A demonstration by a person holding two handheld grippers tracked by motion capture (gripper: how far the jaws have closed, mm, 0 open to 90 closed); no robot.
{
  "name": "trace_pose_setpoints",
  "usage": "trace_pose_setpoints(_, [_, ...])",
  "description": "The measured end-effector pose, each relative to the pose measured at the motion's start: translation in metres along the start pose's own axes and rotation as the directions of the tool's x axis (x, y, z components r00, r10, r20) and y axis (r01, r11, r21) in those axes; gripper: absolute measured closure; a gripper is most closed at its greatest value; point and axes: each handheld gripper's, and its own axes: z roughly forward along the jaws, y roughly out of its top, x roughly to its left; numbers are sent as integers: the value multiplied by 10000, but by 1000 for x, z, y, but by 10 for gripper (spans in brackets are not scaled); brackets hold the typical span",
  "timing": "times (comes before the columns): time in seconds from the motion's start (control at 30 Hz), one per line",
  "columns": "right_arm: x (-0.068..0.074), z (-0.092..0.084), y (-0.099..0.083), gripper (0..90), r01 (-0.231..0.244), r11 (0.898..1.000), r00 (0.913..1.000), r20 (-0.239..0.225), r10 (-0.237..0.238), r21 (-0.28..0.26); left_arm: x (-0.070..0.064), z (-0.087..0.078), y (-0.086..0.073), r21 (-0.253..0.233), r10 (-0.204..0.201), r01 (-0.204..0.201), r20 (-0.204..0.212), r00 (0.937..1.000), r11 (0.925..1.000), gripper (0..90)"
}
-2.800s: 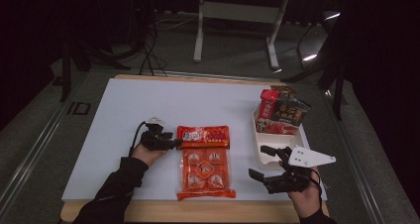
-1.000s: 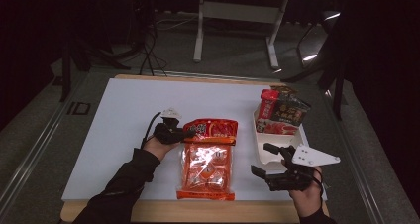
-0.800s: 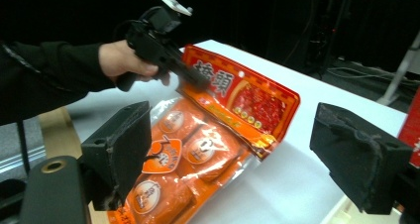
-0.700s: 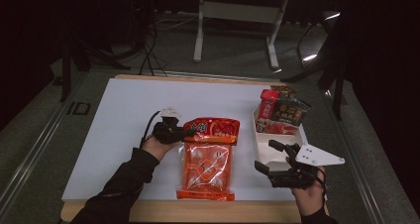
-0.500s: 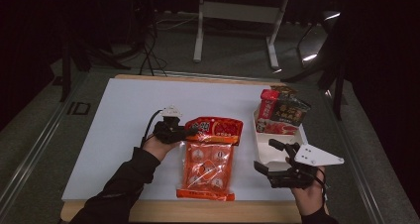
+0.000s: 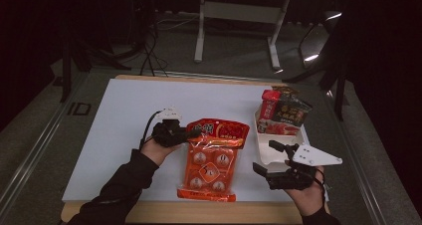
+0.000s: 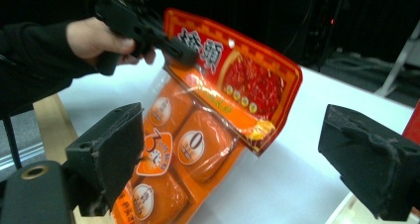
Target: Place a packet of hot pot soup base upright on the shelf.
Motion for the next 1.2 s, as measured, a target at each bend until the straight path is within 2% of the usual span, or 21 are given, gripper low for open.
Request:
trace_pose_setpoints(0.03, [-1,1,0,133,-78,10000,10000,48,77,30,-2,-1,0,-63,-2,3,41,10000,10000,899])
trace_pose_setpoints(0.3, [-6,4,0,132,-297,9996,9991,310,298,-13,-13,-9,1,-306,181,-172,283,9994,9994,899])
trace_pose_setpoints(0.33, [-6,5,1,132,-307,9995,9990,325,307,-4,-17,-11,2,-377,345,-330,412,9986,9987,899])
trace_pose_setpoints(0.57, [-11,22,3,135,-448,9988,9990,-2,448,220,-24,-17,1,-653,565,-516,756,9955,9965,900])
trace_pose_setpoints(0.73, [-13,33,3,136,-476,9983,9989,-27,477,339,-31,-21,2,-765,770,-696,984,9922,9946,899])
trace_pose_setpoints(0.93, [-15,49,1,176,-426,9977,9962,-731,465,534,-40,-23,4,-878,1012,-906,1250,9870,9920,900])
trace_pose_setpoints(1.03, [-13,56,-1,286,-272,9969,9941,-1025,347,732,-45,-24,5,-935,1119,-1001,1306,9851,9906,899])
trace_pose_setpoints(1.07, [-13,58,-2,350,-284,9964,9927,-1143,375,804,-46,-24,5,-956,1156,-1037,1294,9848,9900,899])
trace_pose_setpoints(1.1, [-13,58,-2,350,-284,9964,9927,-1143,375,804,-46,-24,5,-956,1156,-1037,1294,9848,9900,899])
trace_pose_setpoints(1.13, [-13,60,-2,398,-239,9953,9916,-1245,355,933,-47,-24,6,-939,1216,-1102,1253,9846,9895,899])
trace_pose_setpoints(1.17, [-13,62,-3,486,-128,9934,9903,-1360,284,1140,-47,-24,6,-948,1212,-1096,1269,9845,9895,899])
trace_pose_setpoints(1.2, [-13,62,-3,518,-101,9926,9860,-1639,300,1210,-47,-24,6,-952,1217,-1101,1265,9845,9894,899])
